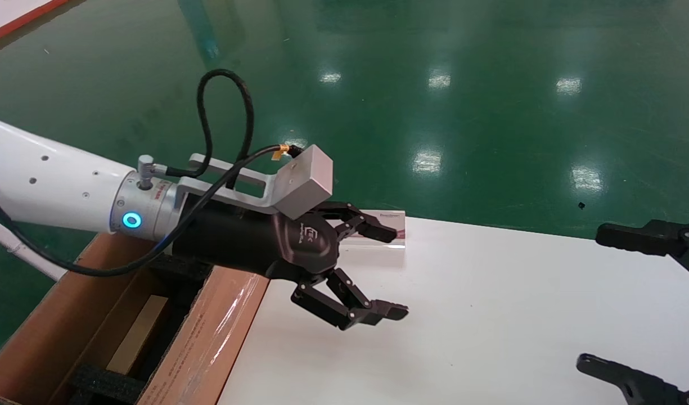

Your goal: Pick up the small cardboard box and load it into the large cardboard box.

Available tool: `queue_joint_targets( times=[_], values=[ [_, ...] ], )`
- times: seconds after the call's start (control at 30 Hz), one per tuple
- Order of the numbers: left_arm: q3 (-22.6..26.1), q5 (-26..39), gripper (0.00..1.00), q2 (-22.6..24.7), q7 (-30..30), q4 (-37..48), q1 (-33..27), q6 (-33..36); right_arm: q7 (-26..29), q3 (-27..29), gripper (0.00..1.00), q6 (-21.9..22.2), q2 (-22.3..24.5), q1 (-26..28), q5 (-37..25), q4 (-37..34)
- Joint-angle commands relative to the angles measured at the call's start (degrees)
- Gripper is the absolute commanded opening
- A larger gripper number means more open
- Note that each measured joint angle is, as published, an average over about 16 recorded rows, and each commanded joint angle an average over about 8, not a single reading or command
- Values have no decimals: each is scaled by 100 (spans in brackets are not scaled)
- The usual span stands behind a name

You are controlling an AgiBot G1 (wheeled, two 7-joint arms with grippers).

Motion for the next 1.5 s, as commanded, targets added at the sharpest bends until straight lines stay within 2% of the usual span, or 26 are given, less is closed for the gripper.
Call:
queue_joint_targets(
  times=[0.03,0.5,0.63,0.73,1.5],
  values=[
    [-358,-111,100,32,162,11,267,113,1,2,100,0,-1,-1,-1,0],
    [-2886,-896,100,259,1301,89,2153,910,17,31,100,-11,-11,-8,-20,7],
    [-3385,-1051,100,305,1528,106,2525,1068,22,39,100,-14,-15,-11,-25,9],
    [-3522,-1094,100,317,1591,112,2627,1112,25,45,100,-17,-17,-12,-29,11],
    [-3513,-1101,100,314,1598,115,2625,1110,51,91,100,-34,-35,-24,-60,23]
  ],
)
